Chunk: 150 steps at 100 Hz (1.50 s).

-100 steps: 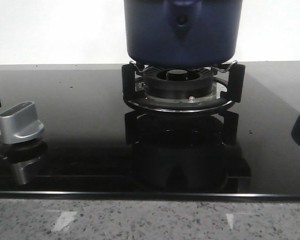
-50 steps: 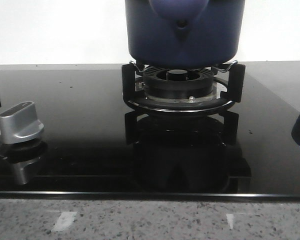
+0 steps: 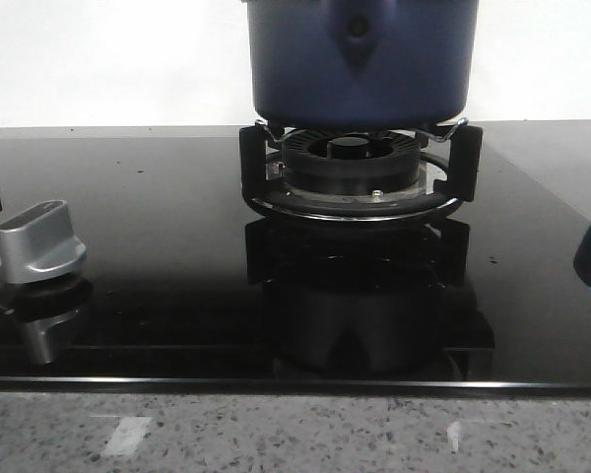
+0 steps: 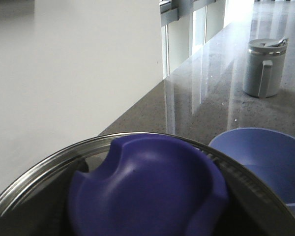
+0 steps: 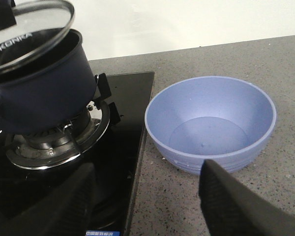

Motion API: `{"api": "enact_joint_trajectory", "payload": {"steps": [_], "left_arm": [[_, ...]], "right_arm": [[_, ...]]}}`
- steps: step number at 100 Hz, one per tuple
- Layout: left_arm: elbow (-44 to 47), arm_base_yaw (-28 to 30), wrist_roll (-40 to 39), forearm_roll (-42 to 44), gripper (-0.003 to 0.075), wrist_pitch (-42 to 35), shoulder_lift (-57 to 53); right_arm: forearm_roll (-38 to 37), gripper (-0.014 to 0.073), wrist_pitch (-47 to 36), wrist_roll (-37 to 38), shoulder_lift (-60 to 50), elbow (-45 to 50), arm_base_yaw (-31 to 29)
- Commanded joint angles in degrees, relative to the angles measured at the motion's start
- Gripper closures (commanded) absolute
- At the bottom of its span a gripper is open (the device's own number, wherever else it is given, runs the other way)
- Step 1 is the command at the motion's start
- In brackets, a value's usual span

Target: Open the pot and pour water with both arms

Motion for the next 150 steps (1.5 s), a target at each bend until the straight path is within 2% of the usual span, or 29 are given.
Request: {"api": "enact_joint_trajectory", "payload": {"steps": [1,43,54,77,96,108,133,150], "left_arm": [[-2.70,-0.38,-0.73,-5.34,0.0477,2.88,-3.51],[-2.69,1.81,-6.86,-5.34,0.0476,2.21,-4.19],[-2.69,3.22,-6.86,-5.34,0.0475,4.60,-4.45],[-2.69,4.29,-9.64,-4.70,0.0367,6.22,-4.45],[-2.69,4.47,-11.86,-1.13,0.0369,6.22,-4.97],[-2.69,5.81,-17.88,6.74,0.0368,6.96,-6.56],[-2.69,11.03,-28.05,16.33,0.0367,15.14,-10.63],[-1.29,14.06,-29.18,18.09,0.0362,17.06,-13.64]], "right_arm": [[-0.15,0.0181,-4.25,-0.65,1.31,-1.38,0.00],[-0.15,0.0181,-3.95,-0.65,1.31,-1.38,0.00],[-0.15,0.0181,-3.82,-0.65,1.31,-1.38,0.00],[-0.15,0.0181,-3.82,-0.65,1.31,-1.38,0.00],[-0.15,0.0181,-3.55,-0.65,1.31,-1.38,0.00],[-0.15,0.0181,-1.51,-0.65,1.31,-1.38,0.00],[-0.15,0.0181,-1.82,-0.65,1.31,-1.38,0.00],[0.40,0.0181,-1.72,-0.65,1.31,-1.38,0.00]]}}
